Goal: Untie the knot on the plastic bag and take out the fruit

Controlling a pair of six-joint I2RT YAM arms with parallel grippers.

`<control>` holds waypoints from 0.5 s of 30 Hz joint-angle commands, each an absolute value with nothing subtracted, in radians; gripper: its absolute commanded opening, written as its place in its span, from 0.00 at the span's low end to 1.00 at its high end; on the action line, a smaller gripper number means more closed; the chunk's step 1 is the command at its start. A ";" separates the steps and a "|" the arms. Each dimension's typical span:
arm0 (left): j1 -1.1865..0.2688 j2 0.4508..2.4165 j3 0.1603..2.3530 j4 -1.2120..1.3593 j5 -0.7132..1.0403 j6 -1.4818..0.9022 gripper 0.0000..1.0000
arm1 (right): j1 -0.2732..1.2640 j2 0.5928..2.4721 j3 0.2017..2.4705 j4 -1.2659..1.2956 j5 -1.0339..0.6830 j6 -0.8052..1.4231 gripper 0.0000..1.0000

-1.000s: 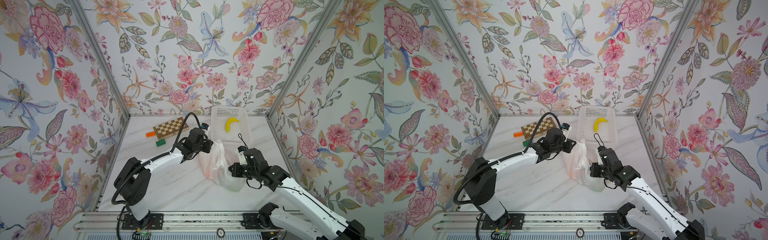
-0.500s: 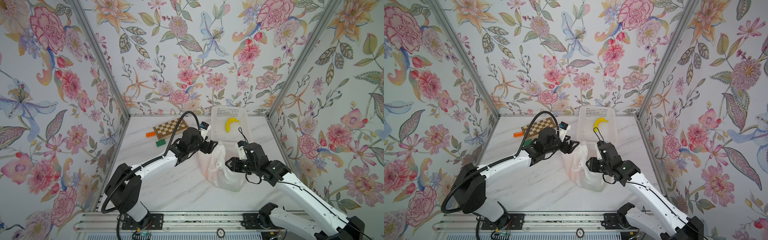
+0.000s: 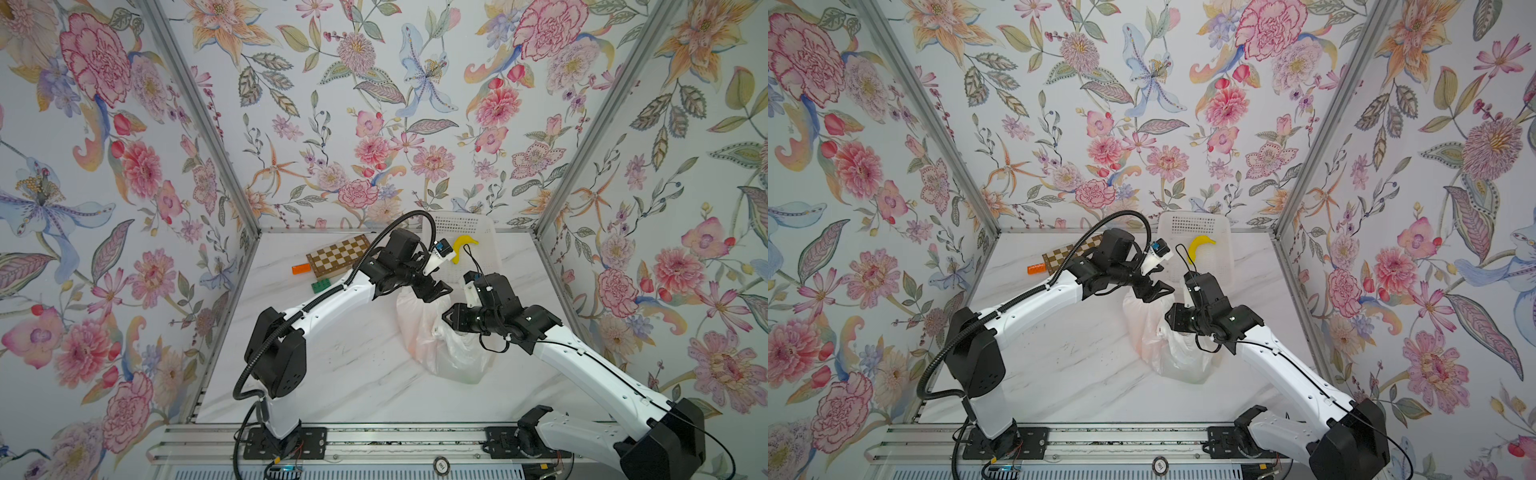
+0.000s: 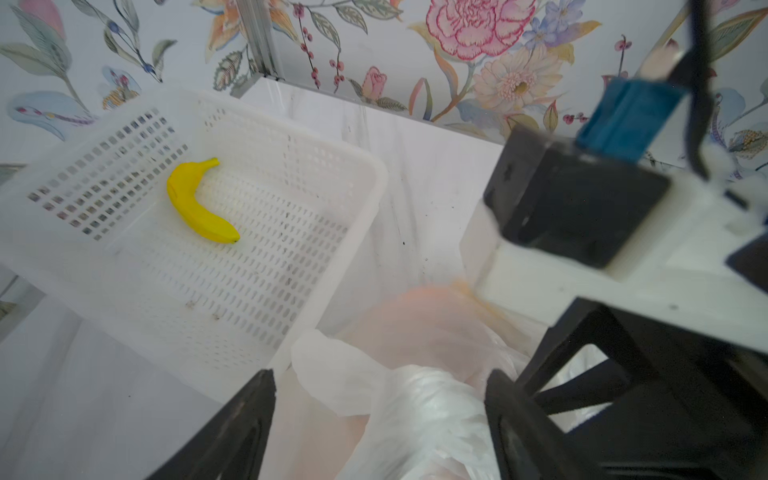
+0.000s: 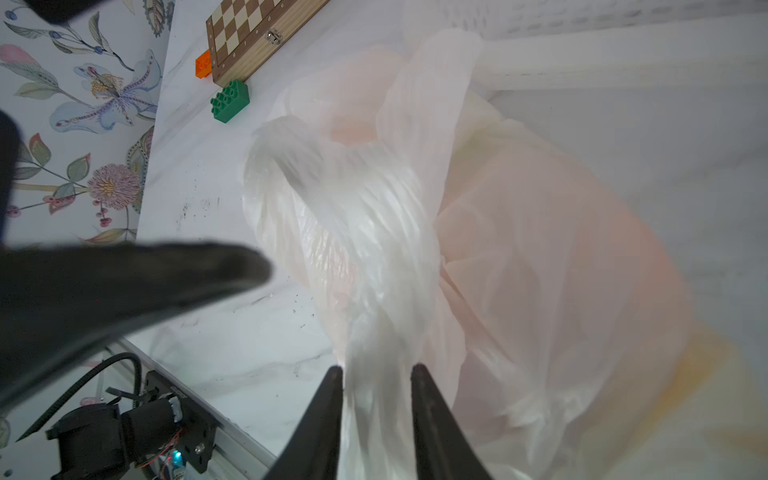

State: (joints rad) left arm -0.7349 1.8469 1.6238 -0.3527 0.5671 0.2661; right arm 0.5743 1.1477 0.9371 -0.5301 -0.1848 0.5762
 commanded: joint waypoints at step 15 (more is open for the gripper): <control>-0.723 1.950 1.674 -0.425 0.511 0.148 0.22 | 0.567 1.119 0.858 -0.414 -0.248 0.583 0.00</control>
State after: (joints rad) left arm -0.7338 1.9377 1.6524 -0.4477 0.5869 0.2123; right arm 0.5716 1.1419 0.8745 -0.4316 -0.2291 0.5812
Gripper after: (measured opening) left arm 0.264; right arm 0.047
